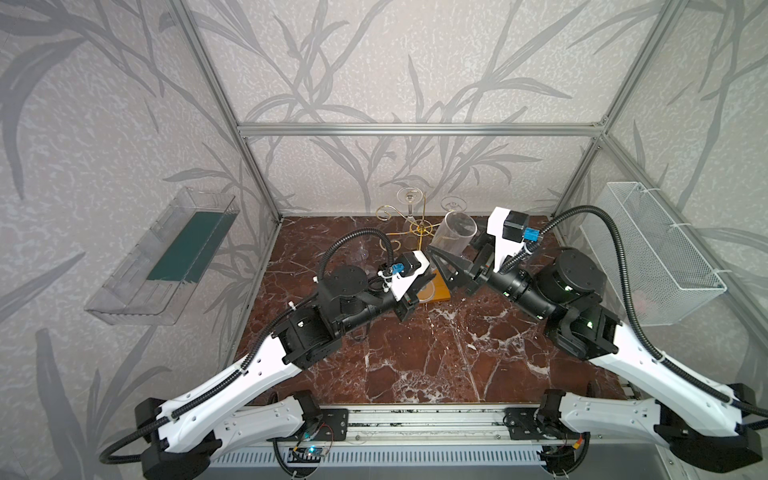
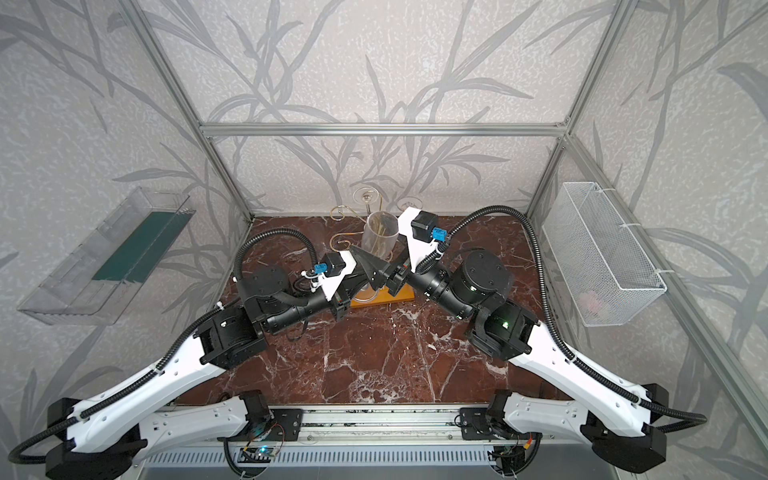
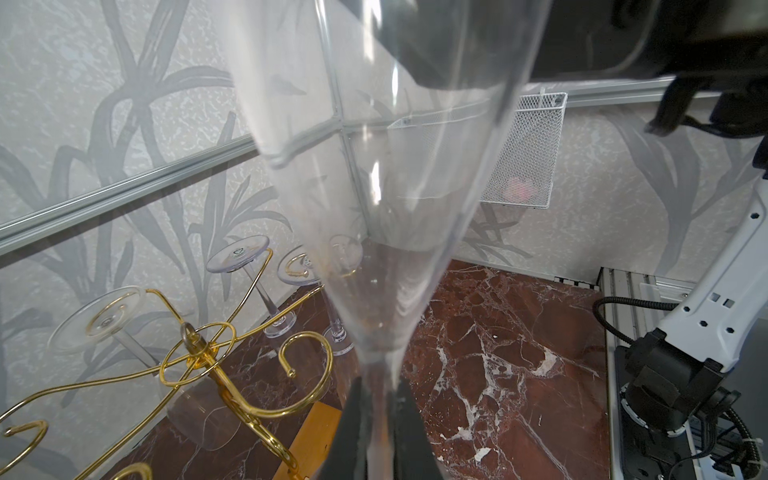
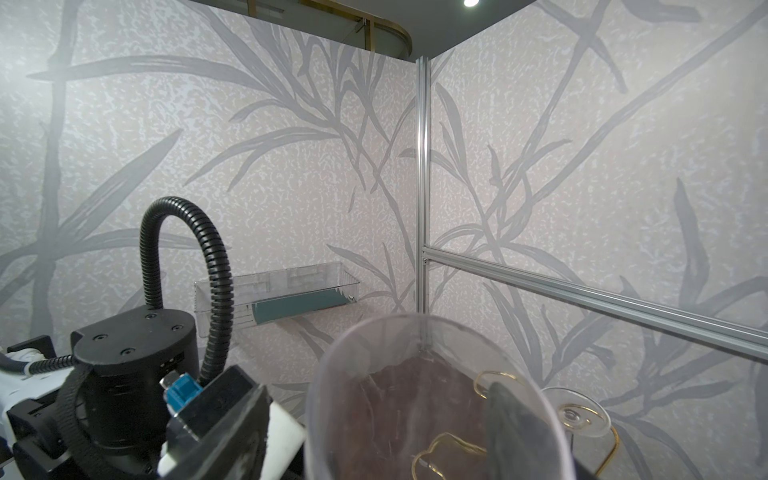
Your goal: Take the wine glass off the wine glass rack
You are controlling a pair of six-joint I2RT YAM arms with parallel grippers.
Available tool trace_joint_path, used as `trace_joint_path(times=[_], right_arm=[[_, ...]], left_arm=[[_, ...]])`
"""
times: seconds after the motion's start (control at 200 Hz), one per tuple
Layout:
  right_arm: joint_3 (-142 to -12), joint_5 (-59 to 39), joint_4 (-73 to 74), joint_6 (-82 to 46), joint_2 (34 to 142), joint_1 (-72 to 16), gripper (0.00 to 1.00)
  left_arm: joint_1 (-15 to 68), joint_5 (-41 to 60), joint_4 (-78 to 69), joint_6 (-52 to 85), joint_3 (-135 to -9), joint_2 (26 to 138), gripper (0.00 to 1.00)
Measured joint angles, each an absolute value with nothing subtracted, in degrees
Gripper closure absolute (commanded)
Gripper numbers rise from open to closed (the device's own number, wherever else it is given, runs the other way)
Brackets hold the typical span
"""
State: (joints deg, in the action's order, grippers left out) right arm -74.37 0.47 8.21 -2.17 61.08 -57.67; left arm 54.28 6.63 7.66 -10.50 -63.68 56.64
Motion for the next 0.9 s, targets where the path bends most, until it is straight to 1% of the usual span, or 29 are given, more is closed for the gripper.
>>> trace_joint_path(times=[0.205,0.305,0.425,0.465,0.505,0.61,0.64,0.68,0.76,0.899], right_arm=[[-72.4,0.9,10.4,-3.4,61.0,-57.1,0.44],[-71.5,1.0,11.3,-4.4,60.7,-57.1,0.48],[-70.7,1.0,12.0,-4.7,60.1,-56.9,0.50],[-70.5,1.0,12.3,-4.7,60.0,-56.8,0.50],[-70.1,1.0,12.5,-4.7,59.8,-56.7,0.51],[-69.2,1.0,12.6,-4.6,59.1,-56.7,0.51],[-68.7,1.0,12.5,-4.5,58.8,-56.6,0.51],[-68.1,1.0,12.4,-4.5,58.5,-56.4,0.51],[-66.9,1.1,11.7,-4.4,57.6,-56.0,0.51],[-63.9,2.2,10.3,-4.1,54.5,-55.5,0.52]], left_arm=[[55.2,5.5,7.7,-11.4,-63.6,56.6,1.00],[55.5,5.0,8.1,-12.1,-63.6,56.7,1.00],[55.7,4.6,8.2,-12.3,-63.6,56.7,1.00],[55.8,4.5,8.1,-12.4,-63.6,56.7,0.95],[55.8,4.5,8.2,-12.4,-63.6,56.7,0.87],[56.0,4.4,7.9,-12.5,-63.2,56.6,0.53],[56.0,4.4,7.7,-12.2,-63.1,56.6,0.46],[56.0,4.3,7.3,-11.7,-62.7,56.3,0.39],[56.1,4.2,6.8,-11.7,-61.7,55.2,0.32],[56.2,3.6,6.7,-10.8,-59.7,52.2,0.27]])
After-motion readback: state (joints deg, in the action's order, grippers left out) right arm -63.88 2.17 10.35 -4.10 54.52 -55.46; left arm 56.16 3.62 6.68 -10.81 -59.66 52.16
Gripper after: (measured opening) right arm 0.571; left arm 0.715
